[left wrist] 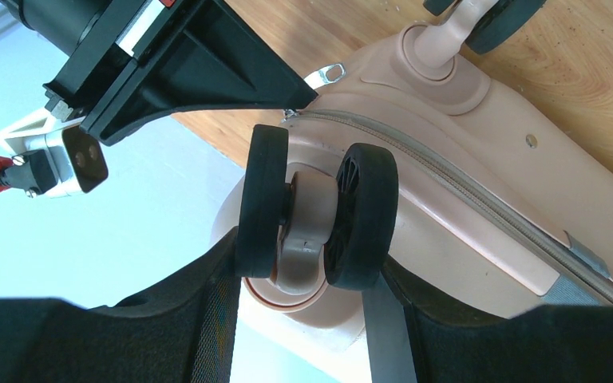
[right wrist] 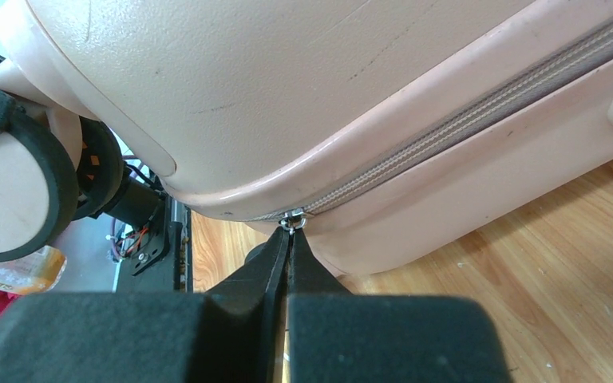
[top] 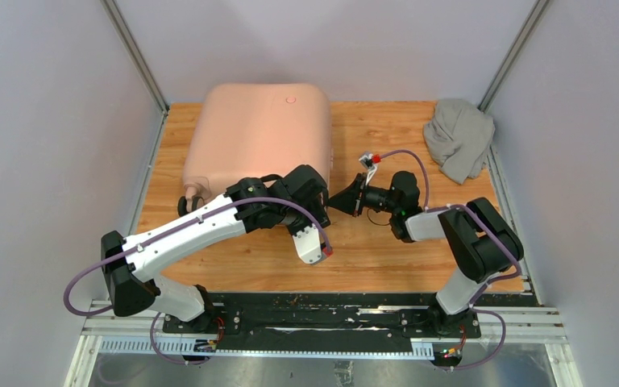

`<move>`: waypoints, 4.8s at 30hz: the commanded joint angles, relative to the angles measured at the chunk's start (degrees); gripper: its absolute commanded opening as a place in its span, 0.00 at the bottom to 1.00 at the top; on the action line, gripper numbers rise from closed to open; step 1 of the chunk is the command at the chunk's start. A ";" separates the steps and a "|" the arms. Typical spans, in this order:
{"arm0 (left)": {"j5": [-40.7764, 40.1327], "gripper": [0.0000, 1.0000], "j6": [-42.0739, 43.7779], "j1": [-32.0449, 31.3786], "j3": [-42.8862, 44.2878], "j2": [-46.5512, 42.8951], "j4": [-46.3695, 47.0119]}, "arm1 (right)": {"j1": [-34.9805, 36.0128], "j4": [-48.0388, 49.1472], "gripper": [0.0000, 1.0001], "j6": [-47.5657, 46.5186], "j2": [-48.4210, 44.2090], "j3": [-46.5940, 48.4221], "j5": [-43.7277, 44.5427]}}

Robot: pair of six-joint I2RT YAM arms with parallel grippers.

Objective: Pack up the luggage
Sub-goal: Zip the luggage at the corner of the board.

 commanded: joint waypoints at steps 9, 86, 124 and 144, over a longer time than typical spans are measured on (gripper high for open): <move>-6.73 0.00 -7.61 1.37 9.96 0.96 6.99 | 5.58 -17.86 0.00 -15.24 -12.47 -1.65 7.13; 12.56 0.75 3.61 59.05 -1.44 -19.99 -20.95 | 20.35 -30.67 0.63 1.06 -31.15 -13.17 49.77; 23.36 0.80 1.19 43.63 -17.92 -22.43 -0.26 | 4.10 -38.74 0.66 3.74 -12.21 15.40 34.78; 20.32 0.60 -1.16 38.77 -16.11 -17.37 0.74 | 8.15 -37.03 0.70 -2.09 -26.00 -6.98 42.29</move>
